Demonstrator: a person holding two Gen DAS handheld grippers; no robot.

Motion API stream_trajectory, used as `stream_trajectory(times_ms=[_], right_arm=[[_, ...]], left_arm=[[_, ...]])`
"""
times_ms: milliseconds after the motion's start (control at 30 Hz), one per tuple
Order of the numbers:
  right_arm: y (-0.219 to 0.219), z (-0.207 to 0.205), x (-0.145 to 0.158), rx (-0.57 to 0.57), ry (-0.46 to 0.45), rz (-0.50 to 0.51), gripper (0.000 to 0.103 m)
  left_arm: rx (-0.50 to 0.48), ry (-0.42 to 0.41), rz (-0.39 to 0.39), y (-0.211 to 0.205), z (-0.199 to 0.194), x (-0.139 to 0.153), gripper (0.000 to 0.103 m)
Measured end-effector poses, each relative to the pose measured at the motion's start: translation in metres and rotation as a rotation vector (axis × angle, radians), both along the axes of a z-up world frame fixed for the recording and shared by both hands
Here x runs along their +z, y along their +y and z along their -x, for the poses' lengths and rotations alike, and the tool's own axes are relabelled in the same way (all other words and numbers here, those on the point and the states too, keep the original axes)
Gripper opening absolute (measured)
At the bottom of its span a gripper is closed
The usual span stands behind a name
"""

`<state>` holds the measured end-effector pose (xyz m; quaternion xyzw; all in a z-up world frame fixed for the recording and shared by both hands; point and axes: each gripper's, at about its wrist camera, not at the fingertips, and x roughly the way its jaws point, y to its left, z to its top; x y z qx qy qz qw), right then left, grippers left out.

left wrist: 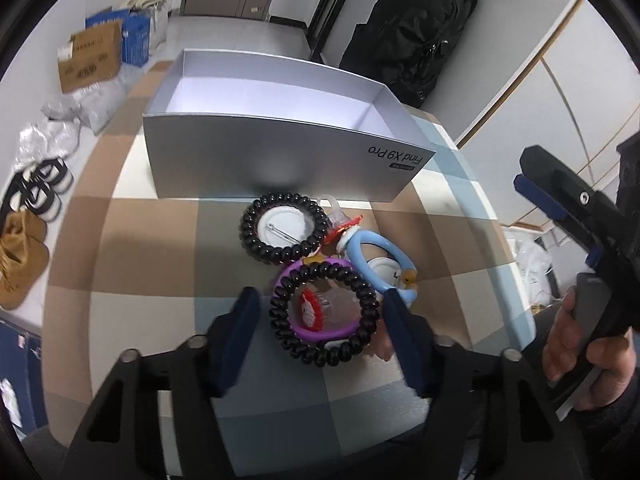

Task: Organize jewelry
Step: 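Grasp the black bead bracelet with the left tool while the right tool grasps the blue ring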

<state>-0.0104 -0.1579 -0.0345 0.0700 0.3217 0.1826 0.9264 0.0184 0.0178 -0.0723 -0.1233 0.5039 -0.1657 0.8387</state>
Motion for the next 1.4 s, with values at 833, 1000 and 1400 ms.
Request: stream_trajectory(times_ms=[833,1000,1400], right_arm=[[0.031,-0.011,-0.047,0.204,0.290,-0.090,0.093],[0.050,-0.013,-0.057,0.244,0.312,-0.039,0.092],[0.079,-0.015,-0.067,0.244,0.297,0.099,0.065]], left_arm=[[0.118,-0.032,0.183,0.034,0.001,0.015,0.044],[0.126,-0.039,0.208,0.037,0.002,0.017,0.044],[0.129,-0.041,0.225,0.044,0.001,0.018,0.044]])
